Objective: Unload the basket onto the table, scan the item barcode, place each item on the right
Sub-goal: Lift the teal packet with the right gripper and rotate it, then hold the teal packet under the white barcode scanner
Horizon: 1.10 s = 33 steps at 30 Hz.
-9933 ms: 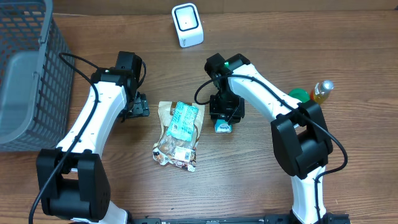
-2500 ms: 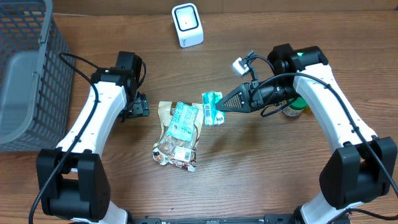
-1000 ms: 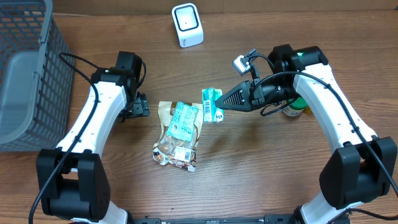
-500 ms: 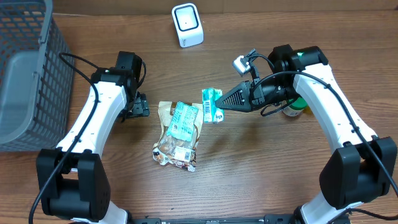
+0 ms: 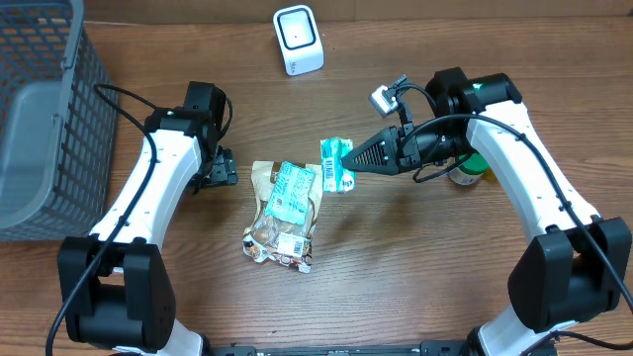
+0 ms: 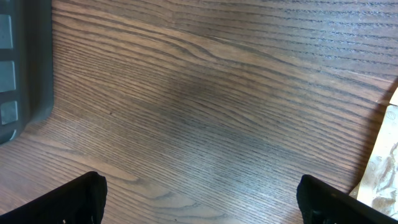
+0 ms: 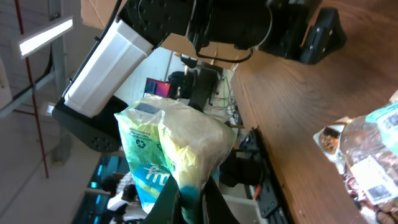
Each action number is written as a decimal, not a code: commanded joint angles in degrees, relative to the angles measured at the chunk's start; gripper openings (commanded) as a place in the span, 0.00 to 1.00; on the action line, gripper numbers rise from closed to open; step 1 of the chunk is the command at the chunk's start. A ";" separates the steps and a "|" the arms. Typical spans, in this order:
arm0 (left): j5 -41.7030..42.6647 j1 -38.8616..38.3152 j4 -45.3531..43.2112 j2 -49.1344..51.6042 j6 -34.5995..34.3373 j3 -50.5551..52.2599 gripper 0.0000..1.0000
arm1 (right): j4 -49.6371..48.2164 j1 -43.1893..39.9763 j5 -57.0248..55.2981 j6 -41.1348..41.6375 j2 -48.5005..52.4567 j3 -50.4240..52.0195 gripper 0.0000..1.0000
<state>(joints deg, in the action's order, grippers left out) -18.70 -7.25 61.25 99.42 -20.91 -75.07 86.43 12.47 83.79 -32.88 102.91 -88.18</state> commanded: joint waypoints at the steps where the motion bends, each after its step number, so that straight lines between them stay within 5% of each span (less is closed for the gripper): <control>1: -0.76 0.09 -0.07 -1.07 -0.76 -1.01 1.00 | -2.27 0.13 -0.20 0.04 -0.66 -0.81 0.04; 24: -0.76 0.09 -0.07 -1.07 -0.79 -1.01 1.00 | -16.83 4.24 -36.96 0.39 -0.63 0.57 0.04; 33: -0.76 0.11 -0.07 -1.07 -0.79 -1.01 0.99 | -31.98 9.18 -57.00 23.85 -0.63 6.71 0.04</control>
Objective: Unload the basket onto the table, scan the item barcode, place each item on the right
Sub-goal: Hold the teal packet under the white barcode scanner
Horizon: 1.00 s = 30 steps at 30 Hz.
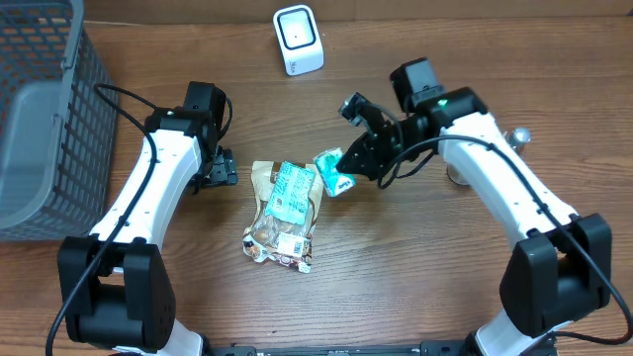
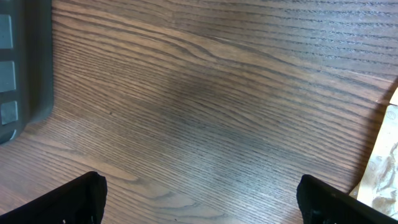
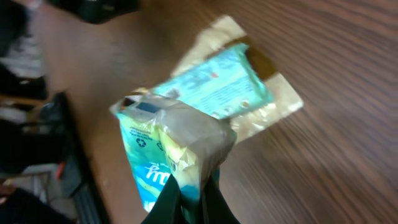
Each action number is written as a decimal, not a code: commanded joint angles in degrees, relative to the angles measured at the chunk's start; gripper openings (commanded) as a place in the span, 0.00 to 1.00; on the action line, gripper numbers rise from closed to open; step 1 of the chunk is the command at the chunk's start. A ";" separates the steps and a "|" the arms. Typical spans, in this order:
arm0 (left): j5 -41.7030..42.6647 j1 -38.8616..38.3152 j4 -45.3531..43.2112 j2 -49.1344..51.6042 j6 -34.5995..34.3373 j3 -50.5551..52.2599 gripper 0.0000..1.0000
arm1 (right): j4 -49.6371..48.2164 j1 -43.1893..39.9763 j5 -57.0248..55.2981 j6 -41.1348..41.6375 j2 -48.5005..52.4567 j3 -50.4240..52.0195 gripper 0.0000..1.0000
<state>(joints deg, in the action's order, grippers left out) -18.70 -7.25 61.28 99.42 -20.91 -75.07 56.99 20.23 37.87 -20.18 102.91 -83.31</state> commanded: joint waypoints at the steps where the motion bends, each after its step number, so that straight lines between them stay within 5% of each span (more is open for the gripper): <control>1: -0.76 0.11 -0.09 -1.07 -0.79 -1.01 1.00 | -3.63 1.97 -14.51 13.57 -0.63 2.38 0.04; 8: -0.76 0.11 -0.09 -1.07 -0.76 -1.01 0.99 | -7.30 4.11 -29.55 24.09 -0.57 3.13 0.04; 16: -0.76 0.11 -0.09 -1.07 -0.76 -1.01 0.99 | -8.15 4.09 -30.97 29.05 -0.59 -1.07 0.03; 30: -0.76 0.11 -0.09 -1.07 -0.79 -1.01 0.99 | 12.55 4.09 -42.23 28.68 -0.57 -49.29 0.03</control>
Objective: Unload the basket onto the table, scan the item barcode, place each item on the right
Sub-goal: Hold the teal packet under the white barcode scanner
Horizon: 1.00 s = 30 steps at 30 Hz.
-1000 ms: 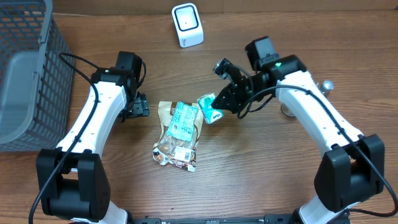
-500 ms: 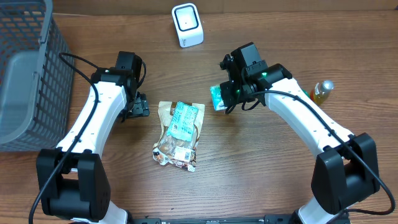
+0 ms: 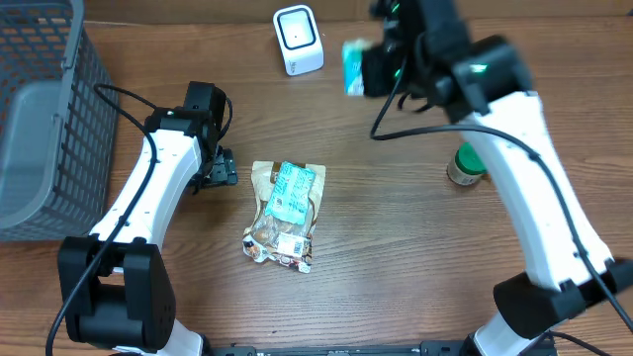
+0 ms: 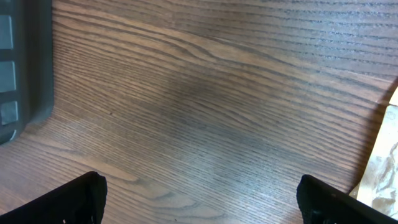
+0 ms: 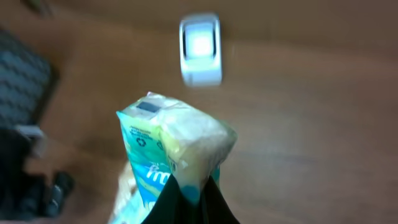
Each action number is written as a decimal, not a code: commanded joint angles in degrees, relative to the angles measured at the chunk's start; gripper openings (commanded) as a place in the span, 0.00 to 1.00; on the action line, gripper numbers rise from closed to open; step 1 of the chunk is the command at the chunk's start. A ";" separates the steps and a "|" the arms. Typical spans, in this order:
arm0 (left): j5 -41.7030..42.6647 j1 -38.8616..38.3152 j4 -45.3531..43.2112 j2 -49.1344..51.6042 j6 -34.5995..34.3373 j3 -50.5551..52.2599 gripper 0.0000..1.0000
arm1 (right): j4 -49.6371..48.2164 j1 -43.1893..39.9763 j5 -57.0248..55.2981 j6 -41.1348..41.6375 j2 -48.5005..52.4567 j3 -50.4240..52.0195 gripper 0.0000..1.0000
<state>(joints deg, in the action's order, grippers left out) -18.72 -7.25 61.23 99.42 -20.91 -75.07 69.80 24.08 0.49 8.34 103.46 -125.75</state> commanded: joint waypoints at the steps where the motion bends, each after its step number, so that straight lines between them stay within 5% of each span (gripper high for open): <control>1: -0.74 0.11 -0.04 -1.07 -0.76 -1.01 1.00 | -1.16 0.24 -5.31 0.04 -1.14 -7.69 0.04; 20: -0.74 0.11 -0.04 -1.07 -0.76 -1.01 1.00 | -23.15 0.37 -6.47 -4.42 16.76 -3.56 0.04; 30: -0.74 0.11 -0.04 -1.07 -0.79 -1.01 1.00 | -38.64 0.72 -7.26 -37.68 32.39 -3.54 0.04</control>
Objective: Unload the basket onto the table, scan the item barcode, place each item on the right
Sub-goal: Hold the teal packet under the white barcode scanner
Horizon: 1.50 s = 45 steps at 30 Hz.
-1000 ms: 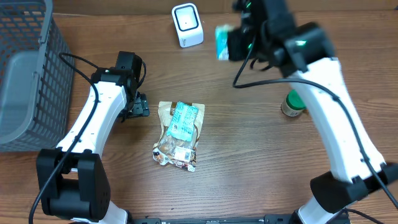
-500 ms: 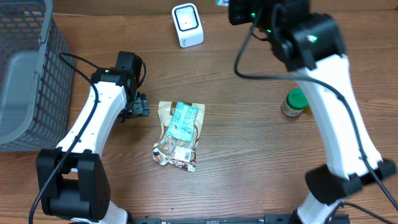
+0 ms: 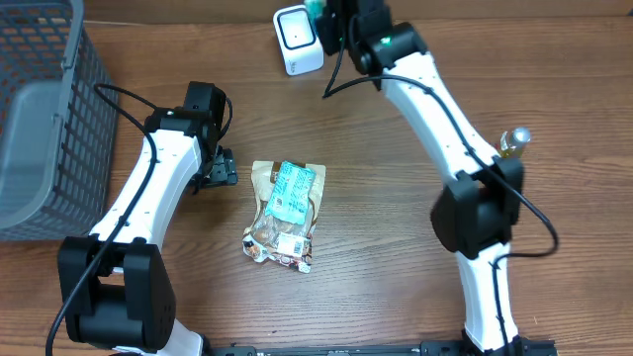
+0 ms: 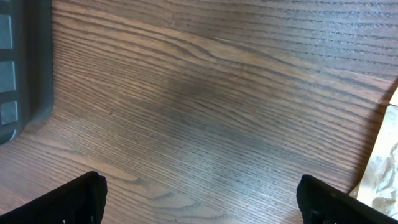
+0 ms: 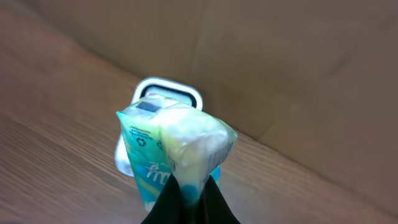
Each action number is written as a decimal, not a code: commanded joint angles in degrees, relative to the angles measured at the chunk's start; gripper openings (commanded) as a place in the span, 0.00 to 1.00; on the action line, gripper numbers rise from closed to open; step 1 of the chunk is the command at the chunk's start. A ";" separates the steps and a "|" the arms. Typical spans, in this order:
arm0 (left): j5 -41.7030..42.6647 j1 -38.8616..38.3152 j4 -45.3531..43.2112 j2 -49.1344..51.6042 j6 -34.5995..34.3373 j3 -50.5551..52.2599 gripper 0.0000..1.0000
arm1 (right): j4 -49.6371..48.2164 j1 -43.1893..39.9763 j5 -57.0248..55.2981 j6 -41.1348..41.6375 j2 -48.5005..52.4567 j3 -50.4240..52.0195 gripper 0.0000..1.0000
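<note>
A small teal and white packet (image 5: 169, 157) is pinched at its bottom end by my right gripper (image 5: 186, 194), which is shut on it. The packet is held upright right in front of the white barcode scanner (image 5: 164, 94). In the overhead view the scanner (image 3: 296, 40) stands at the table's far edge, with the right gripper (image 3: 334, 24) and the packet (image 3: 316, 10) just to its right. My left gripper (image 4: 202, 202) is open low over bare wood, nothing between its fingers (image 4: 73, 200).
A clear snack bag with a teal label (image 3: 283, 212) lies mid-table, right of the left gripper (image 3: 220, 168); its edge (image 4: 382, 168) shows in the left wrist view. A grey mesh basket (image 3: 40, 119) stands at the left. A gold-capped bottle (image 3: 509, 140) stands at the right.
My right gripper, with the packet, has moved left and toward the far edge; it is now close in front of the scanner. The left arm has not moved.
The right gripper held the teal packet just right of the snack bag, then closer to it and lower. Then it held the packet high, right of the scanner. Now the packet is directly in front of the scanner. The left gripper stayed open and still throughout.
</note>
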<state>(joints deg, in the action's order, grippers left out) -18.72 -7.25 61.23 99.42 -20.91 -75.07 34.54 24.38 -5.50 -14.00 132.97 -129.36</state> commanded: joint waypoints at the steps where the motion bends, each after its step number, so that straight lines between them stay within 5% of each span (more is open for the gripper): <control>1: -0.74 0.11 -0.04 -1.07 -0.76 -1.01 0.99 | -4.52 0.42 -2.03 -16.68 3.76 0.07 0.04; 16: -0.74 0.11 -0.04 -1.07 -0.76 -1.01 0.99 | -16.96 0.63 -3.04 -17.59 7.54 0.09 0.04; 35: -0.74 0.11 -0.04 -1.07 -0.76 -1.01 1.00 | -19.96 1.14 -2.56 -18.23 9.20 0.15 0.04; 45: -0.74 0.11 -0.04 -1.07 -0.76 -1.01 1.00 | -19.85 3.39 -5.60 -31.54 13.55 0.57 0.04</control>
<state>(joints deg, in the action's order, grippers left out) -18.70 -7.25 61.23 99.42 -20.91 -75.07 15.88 26.37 -9.32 -40.27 144.94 -129.19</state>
